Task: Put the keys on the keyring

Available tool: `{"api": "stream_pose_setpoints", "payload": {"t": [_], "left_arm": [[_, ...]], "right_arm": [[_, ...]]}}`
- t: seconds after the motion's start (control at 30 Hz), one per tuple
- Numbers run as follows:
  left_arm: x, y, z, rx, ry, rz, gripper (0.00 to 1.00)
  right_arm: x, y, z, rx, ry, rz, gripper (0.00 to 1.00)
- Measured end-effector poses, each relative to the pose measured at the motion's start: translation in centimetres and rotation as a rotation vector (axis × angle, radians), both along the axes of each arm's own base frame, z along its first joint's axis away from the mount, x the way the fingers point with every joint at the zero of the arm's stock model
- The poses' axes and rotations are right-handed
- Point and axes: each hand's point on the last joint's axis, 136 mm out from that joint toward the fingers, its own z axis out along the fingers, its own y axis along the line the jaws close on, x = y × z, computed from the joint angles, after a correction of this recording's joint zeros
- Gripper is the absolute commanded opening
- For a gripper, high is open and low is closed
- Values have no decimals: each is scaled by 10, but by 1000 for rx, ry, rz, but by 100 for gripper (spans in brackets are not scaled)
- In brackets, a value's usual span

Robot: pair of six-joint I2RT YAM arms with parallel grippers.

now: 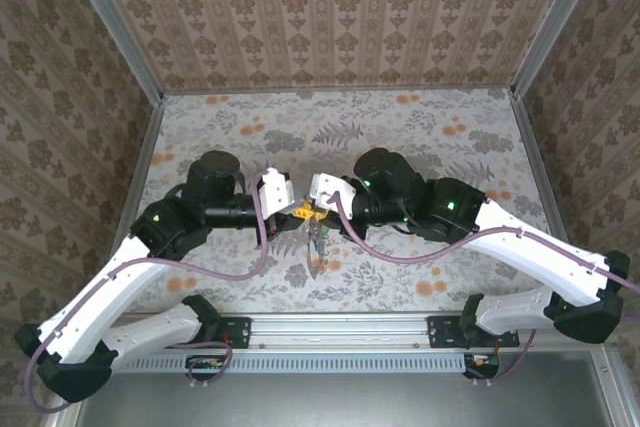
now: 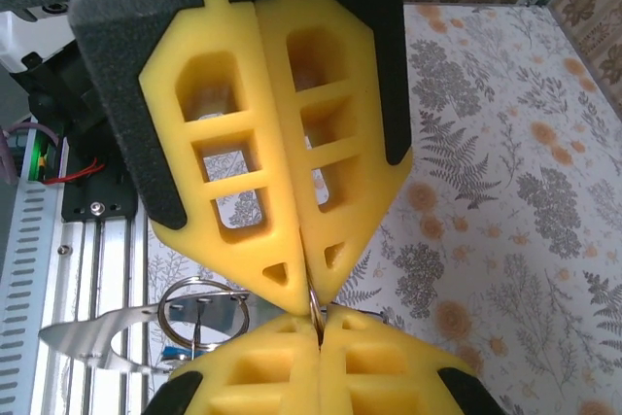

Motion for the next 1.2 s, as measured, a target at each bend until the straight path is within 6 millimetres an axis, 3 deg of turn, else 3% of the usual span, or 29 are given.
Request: {"api": "stream_pose_setpoints", "payload": {"t": [0.1,0.17,0.43,0.87,1.2], "left_arm": [[-7,0,5,-30,-12,-33,0],[-14,2,9,-63,-23,-61,0],[-26,2,23,-174,-19,-115,0],[-35,5,44,-286,-6,-156,0],[-35,3,42,-295,-1,-162,0]], "right_arm": [[-5,1,4,16,7,17,17],[-9,2,8,36,5,34,20],[-20,2,20,104,-3,81,12],[-33,5,40,207,-23,152,15],[-37,4,38,223,-21,170,12]]}}
